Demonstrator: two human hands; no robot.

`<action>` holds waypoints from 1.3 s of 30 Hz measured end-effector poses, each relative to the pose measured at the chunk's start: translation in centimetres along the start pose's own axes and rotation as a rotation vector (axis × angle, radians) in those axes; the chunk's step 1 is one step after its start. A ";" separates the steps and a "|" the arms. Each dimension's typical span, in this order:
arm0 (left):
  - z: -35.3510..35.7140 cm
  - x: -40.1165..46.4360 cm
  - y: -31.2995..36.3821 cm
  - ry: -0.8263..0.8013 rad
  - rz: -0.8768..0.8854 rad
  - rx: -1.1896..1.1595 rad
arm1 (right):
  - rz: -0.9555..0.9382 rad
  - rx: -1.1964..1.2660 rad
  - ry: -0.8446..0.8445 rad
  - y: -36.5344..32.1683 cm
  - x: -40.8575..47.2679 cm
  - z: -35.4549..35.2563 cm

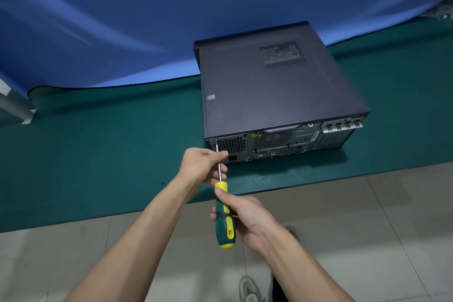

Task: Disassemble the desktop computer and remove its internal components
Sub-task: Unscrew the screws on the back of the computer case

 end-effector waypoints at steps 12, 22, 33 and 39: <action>0.9 -0.4 0.3 -0.071 -0.059 -0.158 | -0.023 -0.017 -0.038 -0.4 -0.1 0.4; 0.4 0.1 0.6 -0.003 0.010 0.130 | 0.060 0.064 -0.021 0.7 -0.1 1.7; 0.1 -0.3 0.9 -0.020 -0.016 0.151 | -0.060 0.163 0.099 0.7 0.0 2.1; 0.1 0.3 1.1 0.062 0.005 0.149 | 0.004 0.117 -0.048 0.5 -0.5 2.3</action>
Point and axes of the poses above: each hand's wrist, its own x-axis towards the middle knuckle, its own z-axis out of the palm, y = z × x, the point moved 5 cm from there along x, towards the middle knuckle, and after that the axes turned 8 degrees about y, right-handed, at the moved point
